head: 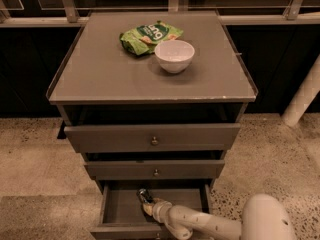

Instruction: Pick redbull can from bottom drawer and place on counter

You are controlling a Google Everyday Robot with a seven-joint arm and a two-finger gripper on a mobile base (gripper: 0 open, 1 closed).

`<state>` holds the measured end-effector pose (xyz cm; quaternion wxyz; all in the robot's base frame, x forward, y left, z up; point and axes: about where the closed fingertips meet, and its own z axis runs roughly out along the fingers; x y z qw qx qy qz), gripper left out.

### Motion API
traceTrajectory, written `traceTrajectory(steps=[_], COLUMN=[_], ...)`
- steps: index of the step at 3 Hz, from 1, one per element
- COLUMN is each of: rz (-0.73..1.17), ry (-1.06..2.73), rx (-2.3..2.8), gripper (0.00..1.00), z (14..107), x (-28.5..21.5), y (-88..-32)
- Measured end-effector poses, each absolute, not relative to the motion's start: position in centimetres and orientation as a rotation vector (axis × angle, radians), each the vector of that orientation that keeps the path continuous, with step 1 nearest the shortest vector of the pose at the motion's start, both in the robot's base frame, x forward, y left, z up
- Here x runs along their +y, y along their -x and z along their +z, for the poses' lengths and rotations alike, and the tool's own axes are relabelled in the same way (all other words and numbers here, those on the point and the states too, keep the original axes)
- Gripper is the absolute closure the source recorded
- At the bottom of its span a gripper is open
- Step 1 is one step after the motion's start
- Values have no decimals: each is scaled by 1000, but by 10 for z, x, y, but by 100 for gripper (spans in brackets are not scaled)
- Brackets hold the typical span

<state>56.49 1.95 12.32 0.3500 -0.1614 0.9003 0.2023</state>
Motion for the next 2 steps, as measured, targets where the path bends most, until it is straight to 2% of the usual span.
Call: traceTrajectory(steps=[2], rz=[618], ry=[554], rx=[2283], gripper=[100], z=[188], x=[-19], y=[-548])
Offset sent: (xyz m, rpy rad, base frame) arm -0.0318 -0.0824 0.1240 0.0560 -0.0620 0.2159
